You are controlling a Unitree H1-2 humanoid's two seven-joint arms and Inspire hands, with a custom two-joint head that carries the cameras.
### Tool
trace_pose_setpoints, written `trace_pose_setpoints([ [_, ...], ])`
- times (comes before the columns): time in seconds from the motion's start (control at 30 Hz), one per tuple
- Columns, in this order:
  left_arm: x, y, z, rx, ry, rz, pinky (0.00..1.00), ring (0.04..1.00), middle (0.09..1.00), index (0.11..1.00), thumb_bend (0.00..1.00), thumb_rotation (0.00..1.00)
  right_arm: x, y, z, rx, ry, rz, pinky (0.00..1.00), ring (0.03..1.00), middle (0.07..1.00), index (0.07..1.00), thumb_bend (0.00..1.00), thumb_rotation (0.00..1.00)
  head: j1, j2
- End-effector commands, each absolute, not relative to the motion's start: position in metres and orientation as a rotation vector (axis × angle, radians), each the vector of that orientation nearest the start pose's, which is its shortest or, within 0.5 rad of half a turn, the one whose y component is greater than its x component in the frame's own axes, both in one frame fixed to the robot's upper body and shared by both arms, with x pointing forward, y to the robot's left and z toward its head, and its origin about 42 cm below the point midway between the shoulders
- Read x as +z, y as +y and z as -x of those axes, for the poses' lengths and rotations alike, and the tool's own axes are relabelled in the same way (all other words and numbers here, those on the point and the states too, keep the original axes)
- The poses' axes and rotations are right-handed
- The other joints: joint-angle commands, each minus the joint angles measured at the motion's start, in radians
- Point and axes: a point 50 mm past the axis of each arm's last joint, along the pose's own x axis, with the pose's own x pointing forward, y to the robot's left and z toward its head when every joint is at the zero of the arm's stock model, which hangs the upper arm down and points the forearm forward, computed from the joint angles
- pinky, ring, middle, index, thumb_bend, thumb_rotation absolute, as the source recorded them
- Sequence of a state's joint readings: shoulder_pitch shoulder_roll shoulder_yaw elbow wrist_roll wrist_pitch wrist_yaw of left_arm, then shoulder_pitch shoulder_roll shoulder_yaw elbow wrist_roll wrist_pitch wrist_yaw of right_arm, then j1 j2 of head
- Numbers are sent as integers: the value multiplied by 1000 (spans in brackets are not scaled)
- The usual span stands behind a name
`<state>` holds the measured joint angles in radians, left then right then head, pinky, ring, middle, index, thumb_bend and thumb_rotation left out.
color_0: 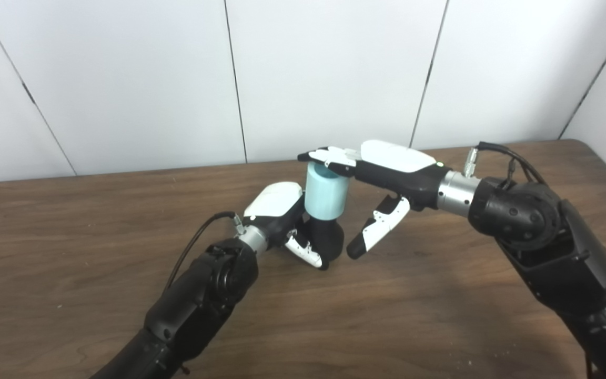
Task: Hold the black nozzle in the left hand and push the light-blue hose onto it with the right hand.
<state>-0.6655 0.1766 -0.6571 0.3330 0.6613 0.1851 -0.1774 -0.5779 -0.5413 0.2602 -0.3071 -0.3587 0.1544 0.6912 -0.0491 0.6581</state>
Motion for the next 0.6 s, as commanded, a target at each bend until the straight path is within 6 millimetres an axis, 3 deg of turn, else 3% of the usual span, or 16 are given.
trace_pose_setpoints([
  [0.0,110,106,-408,-741,65,-1293,402,404,410,490,525,0,342,-225,-371,749,-419,1168,1000,1000,1000,1000,1000,798,-1,0],
  [0.23,110,105,-407,-738,66,-1288,336,364,473,483,527,0,334,-226,-378,781,-344,1265,1000,1000,1000,1000,1000,798,3,6],
  [0.33,110,105,-406,-737,63,-1286,356,377,417,486,525,0,329,-225,-378,772,-324,1338,1000,1000,1000,1000,1000,803,5,7],
  [0.57,109,104,-408,-730,67,-1282,350,377,407,485,525,0,317,-220,-375,791,-342,1466,1000,1000,1000,988,946,840,14,8],
])
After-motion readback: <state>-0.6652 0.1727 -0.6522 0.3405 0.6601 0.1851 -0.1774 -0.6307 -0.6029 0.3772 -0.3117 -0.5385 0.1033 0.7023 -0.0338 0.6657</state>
